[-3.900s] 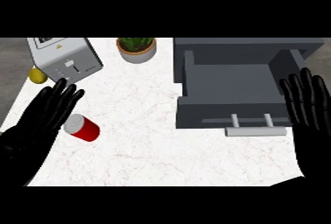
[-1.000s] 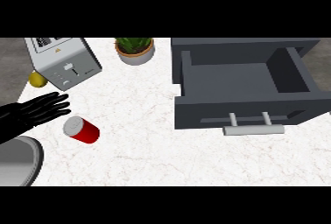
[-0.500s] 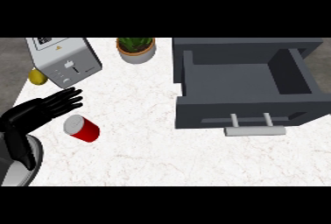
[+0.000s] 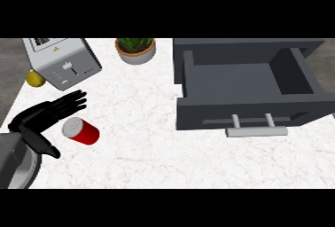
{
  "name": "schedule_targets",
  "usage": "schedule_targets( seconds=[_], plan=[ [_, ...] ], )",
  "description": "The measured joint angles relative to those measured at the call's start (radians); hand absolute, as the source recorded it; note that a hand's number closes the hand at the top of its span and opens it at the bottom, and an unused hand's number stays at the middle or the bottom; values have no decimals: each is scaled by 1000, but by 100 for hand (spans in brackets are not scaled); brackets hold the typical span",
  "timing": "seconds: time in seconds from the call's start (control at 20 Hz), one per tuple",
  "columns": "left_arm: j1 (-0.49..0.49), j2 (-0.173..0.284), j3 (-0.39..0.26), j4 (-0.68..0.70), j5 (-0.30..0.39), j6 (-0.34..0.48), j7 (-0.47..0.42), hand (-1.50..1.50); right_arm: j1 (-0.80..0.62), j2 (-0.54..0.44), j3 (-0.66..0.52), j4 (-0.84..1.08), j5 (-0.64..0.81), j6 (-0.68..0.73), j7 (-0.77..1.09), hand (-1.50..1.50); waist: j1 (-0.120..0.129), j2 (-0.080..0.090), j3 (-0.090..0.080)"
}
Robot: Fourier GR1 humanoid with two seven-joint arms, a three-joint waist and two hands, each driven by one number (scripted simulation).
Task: Pick up the can, place it into the drawer and close the drawer
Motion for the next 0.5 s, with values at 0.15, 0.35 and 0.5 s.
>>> schedule_targets(
  seconds=[0.15, 0.35, 0.5],
  plan=[
    [-12, -7, -21, 51, -65, 36, -63, -150, -19, -3, -3, 16, 9, 5, -1, -150, 0, 1, 1],
    [-16, -12, -48, 111, -120, 76, -129, -150, -10, 8, -7, 13, 11, 23, -8, -150, -3, 2, 0],
    [-31, -13, -61, 161, -142, 97, -160, -150, -17, 3, -22, 25, 4, 31, -11, -150, -3, 2, 0]
  ],
)
